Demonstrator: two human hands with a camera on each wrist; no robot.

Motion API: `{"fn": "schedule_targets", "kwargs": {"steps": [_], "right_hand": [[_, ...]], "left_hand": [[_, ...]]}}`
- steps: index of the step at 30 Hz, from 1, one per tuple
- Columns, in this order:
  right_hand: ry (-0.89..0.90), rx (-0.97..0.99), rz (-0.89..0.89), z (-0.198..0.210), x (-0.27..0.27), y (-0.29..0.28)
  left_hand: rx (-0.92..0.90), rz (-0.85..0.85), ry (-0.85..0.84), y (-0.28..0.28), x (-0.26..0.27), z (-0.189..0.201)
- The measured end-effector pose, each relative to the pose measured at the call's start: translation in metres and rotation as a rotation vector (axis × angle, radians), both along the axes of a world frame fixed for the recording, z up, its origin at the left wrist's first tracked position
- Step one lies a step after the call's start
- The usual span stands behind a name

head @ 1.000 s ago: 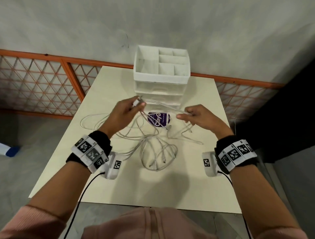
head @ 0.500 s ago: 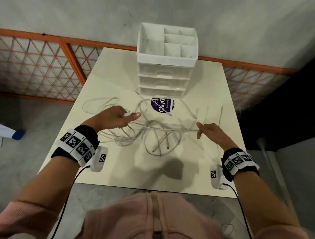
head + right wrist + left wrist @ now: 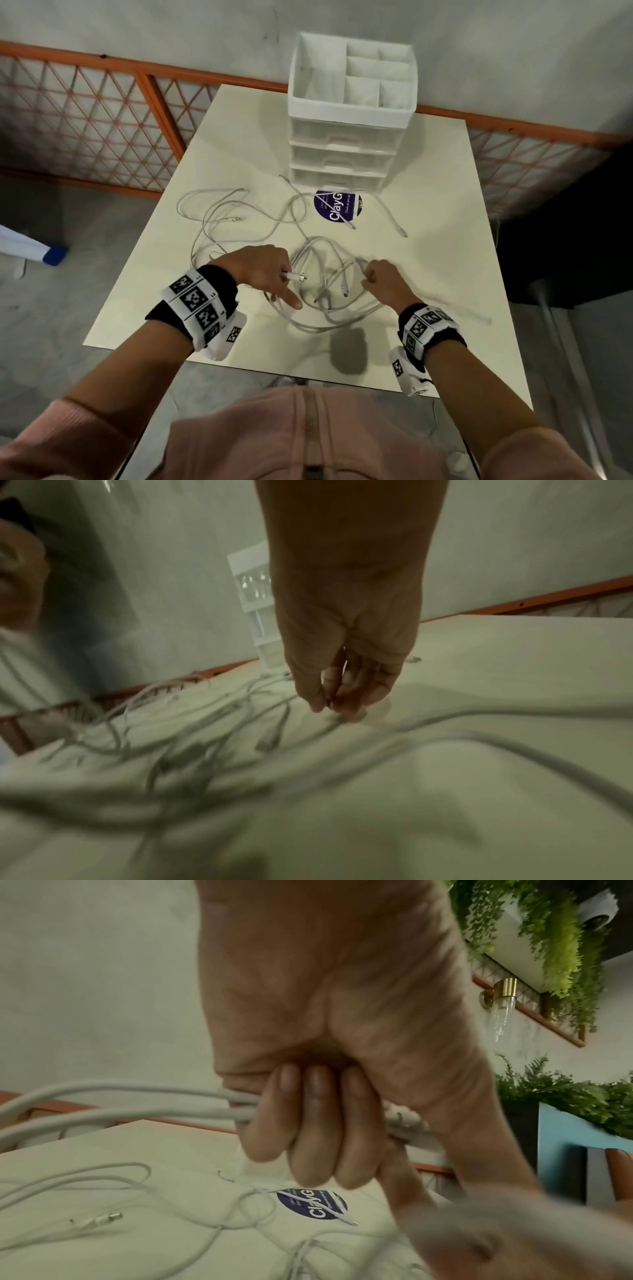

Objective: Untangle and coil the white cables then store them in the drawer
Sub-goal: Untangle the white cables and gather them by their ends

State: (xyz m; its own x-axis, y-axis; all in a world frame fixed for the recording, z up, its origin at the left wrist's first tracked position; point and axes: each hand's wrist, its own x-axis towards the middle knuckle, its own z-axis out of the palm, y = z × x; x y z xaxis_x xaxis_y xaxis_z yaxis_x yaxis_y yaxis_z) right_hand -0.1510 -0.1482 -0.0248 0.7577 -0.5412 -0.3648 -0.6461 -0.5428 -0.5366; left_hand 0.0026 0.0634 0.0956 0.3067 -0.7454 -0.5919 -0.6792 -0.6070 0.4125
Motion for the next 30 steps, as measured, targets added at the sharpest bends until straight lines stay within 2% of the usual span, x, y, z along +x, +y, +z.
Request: {"fn": "schedule_targets", "kwargs": {"steps": [2,6,8,11,13,15,19,20,22,25,28,30], "right_hand": [[-0.105,-0.041,-0.029,0.014,0.008,-0.008],[-0.490,-0.082,-0.057,0.079,0.035,-0.025],[-0.601,0.018,-0.051,0.116,0.049,-0.026],[-0.628,0.287,0.131,0.164,0.064,-0.011],[-0.627,0.404,0.232,0.185,0.071,0.008],[-0.673,0.401,0.262,0.198,0.079,0.022],[-0.804,0.453,0.102,0.190,0.085,0.032],[-0.774,0.482,0.087,0.182,0.085,0.034],[-0.602,0.520,0.198,0.163,0.085,0.042],[-0.365,0.609,0.416,0.133,0.083,0.051],[-0.342,0.615,0.347,0.121,0.076,0.040],[-0.354,0.533,0.280,0.121,0.071,0.023]], "left_hand": [[-0.099,0.032,0.054,0.001,0.004,0.002],[-0.377,0.211,0.046,-0.003,0.015,0.011],[-0.550,0.338,0.060,-0.010,0.017,0.017],[-0.764,0.495,0.211,-0.022,0.018,0.031],[-0.825,0.477,0.259,-0.030,0.016,0.038],[-0.837,0.414,0.257,-0.036,0.015,0.043],[-0.899,0.483,0.345,-0.038,0.016,0.047],[-0.933,0.508,0.398,-0.038,0.017,0.048],[-1.009,0.546,0.458,-0.037,0.020,0.052],[-1.094,0.610,0.372,-0.034,0.027,0.064],[-1.140,0.700,0.234,-0.027,0.035,0.068],[-1.174,0.767,0.250,-0.021,0.037,0.065]]}}
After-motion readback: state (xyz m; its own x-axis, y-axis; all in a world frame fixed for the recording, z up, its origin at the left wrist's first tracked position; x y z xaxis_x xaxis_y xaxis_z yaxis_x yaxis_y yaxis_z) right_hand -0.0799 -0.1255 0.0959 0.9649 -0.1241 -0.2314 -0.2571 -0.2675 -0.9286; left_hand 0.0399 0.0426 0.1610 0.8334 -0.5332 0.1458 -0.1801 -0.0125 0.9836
